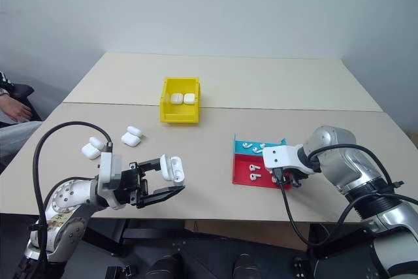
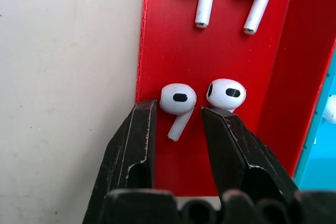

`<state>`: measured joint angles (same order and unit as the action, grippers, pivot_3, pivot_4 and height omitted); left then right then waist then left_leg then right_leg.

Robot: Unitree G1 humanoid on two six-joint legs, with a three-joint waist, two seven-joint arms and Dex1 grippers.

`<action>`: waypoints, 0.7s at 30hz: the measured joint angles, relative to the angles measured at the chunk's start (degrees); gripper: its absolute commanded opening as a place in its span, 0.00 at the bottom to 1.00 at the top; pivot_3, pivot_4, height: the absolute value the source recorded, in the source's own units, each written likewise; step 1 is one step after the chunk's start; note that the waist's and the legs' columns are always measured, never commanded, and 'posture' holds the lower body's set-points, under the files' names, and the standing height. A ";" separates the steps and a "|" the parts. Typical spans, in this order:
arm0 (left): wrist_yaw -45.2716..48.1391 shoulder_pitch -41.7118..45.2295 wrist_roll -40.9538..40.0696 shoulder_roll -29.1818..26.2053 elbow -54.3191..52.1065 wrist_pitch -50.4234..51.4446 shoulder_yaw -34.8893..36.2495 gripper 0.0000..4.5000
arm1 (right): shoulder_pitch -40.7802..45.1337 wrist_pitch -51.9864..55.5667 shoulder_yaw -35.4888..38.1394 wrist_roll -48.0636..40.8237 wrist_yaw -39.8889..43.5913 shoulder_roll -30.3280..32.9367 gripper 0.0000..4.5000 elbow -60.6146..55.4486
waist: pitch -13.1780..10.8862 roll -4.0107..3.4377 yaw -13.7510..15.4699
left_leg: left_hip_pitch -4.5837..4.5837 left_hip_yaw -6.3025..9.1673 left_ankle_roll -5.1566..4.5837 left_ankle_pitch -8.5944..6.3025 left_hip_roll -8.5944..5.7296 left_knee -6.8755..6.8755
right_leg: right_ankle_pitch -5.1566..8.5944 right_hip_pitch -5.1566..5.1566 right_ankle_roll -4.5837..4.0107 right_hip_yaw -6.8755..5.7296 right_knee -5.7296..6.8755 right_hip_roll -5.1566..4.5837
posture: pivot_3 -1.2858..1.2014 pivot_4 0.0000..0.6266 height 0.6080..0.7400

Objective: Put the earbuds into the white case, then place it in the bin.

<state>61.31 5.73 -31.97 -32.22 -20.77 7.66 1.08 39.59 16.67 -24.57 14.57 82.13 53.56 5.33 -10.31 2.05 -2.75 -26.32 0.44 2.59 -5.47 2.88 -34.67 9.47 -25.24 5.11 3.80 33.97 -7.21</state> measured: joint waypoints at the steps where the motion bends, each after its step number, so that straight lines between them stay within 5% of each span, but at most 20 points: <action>1: 0.00 -0.03 0.18 0.00 0.00 0.00 0.00 0.61 | 0.00 -0.05 0.00 0.00 -0.03 -0.01 0.38 0.05 | 0.00 0.00 0.00 | 0.00 0.00 0.00 0.00 0.00 0.00 | 0.00 0.00 0.00 0.00 -0.01 0.00 | 0.52 0.24 1.00; 21: -0.39 -0.13 0.52 0.01 -0.02 -0.03 -0.01 0.61 | 0.00 -2.80 0.06 0.35 -0.42 -0.26 0.38 0.59 | 0.00 0.00 -0.08 | 0.00 0.00 0.00 0.00 0.01 0.00 | 0.00 -0.01 0.00 0.00 -0.12 0.00 | 0.52 0.24 1.00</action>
<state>60.92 5.60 -31.45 -32.21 -20.79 7.62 1.07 39.59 13.87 -24.51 14.93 81.71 53.30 5.93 -10.30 2.05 -2.83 -26.32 0.45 2.59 -5.47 2.89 -34.67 9.47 -25.25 5.11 3.80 33.85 -7.21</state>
